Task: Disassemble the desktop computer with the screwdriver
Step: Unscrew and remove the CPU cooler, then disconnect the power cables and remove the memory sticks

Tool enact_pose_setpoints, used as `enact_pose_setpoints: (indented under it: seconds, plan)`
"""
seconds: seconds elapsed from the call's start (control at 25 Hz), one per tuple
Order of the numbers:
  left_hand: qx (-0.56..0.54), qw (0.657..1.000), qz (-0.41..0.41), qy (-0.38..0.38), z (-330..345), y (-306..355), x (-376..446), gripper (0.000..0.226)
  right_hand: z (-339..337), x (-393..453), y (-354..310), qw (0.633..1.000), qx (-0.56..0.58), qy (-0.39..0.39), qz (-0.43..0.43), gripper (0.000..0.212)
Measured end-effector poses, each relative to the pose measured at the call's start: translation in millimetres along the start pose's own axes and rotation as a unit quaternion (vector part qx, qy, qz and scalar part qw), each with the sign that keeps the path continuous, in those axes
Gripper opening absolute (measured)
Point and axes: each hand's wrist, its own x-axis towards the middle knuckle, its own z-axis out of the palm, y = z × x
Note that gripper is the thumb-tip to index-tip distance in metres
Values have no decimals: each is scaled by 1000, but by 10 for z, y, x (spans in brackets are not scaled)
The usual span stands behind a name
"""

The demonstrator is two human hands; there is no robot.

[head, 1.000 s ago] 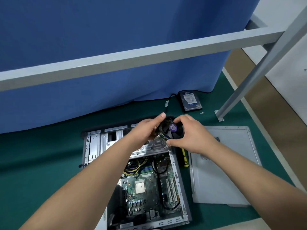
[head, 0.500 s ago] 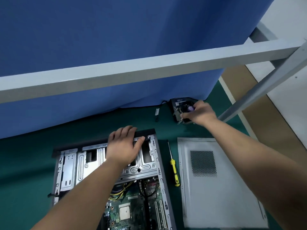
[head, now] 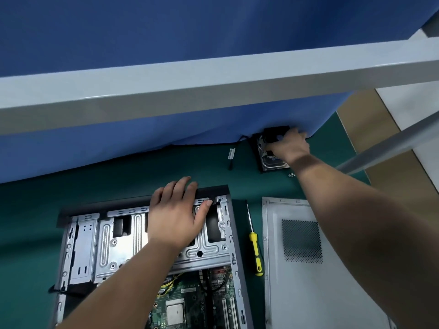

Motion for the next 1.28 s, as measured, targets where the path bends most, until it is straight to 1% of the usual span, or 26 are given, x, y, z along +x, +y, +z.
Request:
enact_pose_setpoints:
  seconds: [0.16,0.32,0.36,0.44,0.52,0.56,0.68,0.8,0.84,0.92,1.04,1.16,1.28]
  plan:
    - [5,1000,3,13,35,-10,-8,60,115,32,20,1000,-9,14,19,85]
    - [1,1000,9,28,54,-12,-13,60,100,10,72,1000,-12,-1,8,88]
    - [1,1000,8,28,54,-13,-3,60,114,-43,96,1000,-8,5,0,88]
    - [1,1000,7,21,36,-12,13,60,168,-241,169,998,-6,47,-35,87]
    - [4,1000,3,3,-8,-6,16,60,251,-576,265,994,13,76,-77,78]
    - [5,1000,1,-10,-39,-2,24,62,301,-781,318,993,29,66,-97,73]
    - [-13,998,11,-65,-161,-6,28,68,450,-1551,498,985,71,-10,-154,59]
    - [-65,988,64,-125,-268,-125,-26,72,536,-2322,645,977,90,-41,-191,54]
    - [-87,984,81,-134,-300,-189,-91,72,559,-2557,692,973,87,-50,-207,55]
    - [-123,979,97,-127,-359,-324,-322,66,612,-2973,791,968,64,-85,-228,65]
    - [-142,977,108,-121,-447,-531,-813,60,714,-3383,962,961,-12,-111,-254,81]
    - [-133,977,102,-133,-507,-769,-1314,57,783,-3616,1123,953,-63,-113,-274,90]
    - [-105,978,108,-143,-532,-991,-1792,64,914,-3787,1250,954,-92,-72,-277,92]
